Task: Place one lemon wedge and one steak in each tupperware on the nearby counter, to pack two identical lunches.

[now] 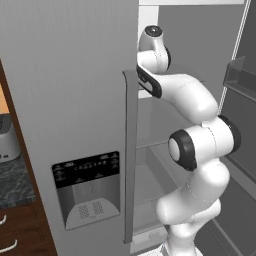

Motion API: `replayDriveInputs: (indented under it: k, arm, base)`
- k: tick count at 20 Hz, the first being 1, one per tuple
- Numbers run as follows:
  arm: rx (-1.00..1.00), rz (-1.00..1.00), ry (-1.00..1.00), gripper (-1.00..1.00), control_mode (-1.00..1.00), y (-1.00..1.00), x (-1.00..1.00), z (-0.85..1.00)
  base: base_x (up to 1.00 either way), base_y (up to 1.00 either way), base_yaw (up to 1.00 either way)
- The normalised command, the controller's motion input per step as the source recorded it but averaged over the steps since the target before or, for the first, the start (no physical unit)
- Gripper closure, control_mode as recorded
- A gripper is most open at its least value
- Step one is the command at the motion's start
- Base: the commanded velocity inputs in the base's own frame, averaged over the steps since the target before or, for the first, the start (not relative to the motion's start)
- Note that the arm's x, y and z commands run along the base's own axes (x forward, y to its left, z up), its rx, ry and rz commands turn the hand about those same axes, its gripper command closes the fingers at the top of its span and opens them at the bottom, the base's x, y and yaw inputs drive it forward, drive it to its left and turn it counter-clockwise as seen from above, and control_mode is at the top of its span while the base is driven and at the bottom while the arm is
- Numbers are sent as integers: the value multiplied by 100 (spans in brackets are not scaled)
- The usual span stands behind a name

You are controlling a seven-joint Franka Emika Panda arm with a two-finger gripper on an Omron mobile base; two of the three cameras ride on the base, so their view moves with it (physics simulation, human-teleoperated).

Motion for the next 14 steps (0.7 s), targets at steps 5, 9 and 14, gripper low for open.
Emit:
replayDriveInputs:
  k: [5, 9, 14]
  arm:
    - [0, 4, 0, -100, -100, -15, -4, -27]
    - [0, 5, 0, -100, -100, 0, -1, -56]
    - [1, 9, 0, -100, -100, 1, 0, -61]
  base:
    - [0, 0, 0]
    - [0, 0, 0]
    - [0, 0, 0]
